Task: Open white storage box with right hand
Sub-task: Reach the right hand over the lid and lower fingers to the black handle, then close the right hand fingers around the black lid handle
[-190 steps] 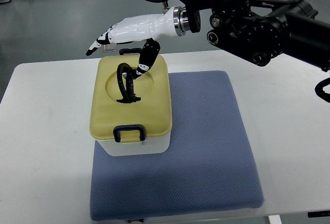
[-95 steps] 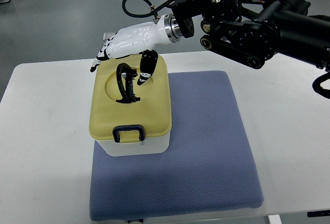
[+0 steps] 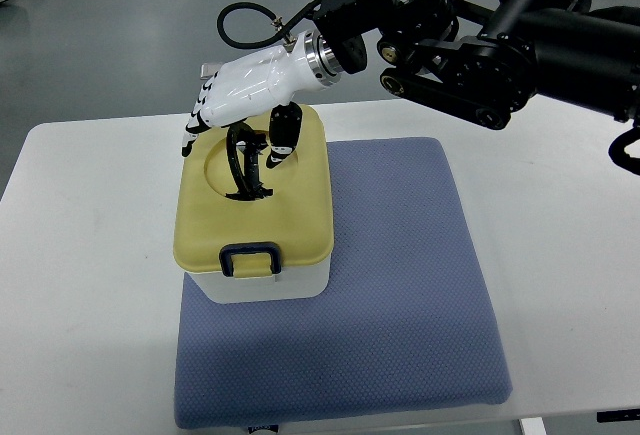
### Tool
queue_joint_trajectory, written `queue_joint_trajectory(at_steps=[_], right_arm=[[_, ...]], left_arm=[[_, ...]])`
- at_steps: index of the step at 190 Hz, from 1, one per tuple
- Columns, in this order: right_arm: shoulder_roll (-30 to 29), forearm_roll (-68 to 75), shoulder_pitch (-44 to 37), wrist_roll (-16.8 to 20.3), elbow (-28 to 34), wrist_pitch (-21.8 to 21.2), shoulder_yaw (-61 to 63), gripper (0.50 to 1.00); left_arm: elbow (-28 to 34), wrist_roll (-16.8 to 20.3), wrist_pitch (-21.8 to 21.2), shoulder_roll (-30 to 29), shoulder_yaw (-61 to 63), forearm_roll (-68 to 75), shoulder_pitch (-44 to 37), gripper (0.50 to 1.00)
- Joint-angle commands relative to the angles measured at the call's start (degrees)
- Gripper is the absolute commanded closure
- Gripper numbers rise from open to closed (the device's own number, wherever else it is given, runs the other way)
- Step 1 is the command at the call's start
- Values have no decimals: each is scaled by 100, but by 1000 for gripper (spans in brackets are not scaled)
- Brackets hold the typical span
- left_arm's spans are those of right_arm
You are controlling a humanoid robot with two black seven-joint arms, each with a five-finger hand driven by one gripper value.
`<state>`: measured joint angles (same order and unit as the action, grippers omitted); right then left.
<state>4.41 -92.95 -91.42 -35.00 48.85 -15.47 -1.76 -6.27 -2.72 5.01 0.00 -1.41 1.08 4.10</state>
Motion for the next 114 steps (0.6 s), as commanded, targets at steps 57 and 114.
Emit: queue_joint_trajectory(at_steps=[57, 114], right_arm=[[-125, -74, -87, 0, 37, -9, -141, 697], [-195, -320, -87, 0, 37, 0, -202, 769]], left_arm=[[-6, 0, 0, 0, 0, -2, 3, 500], [-6, 0, -9, 0, 0, -2, -6, 500]])
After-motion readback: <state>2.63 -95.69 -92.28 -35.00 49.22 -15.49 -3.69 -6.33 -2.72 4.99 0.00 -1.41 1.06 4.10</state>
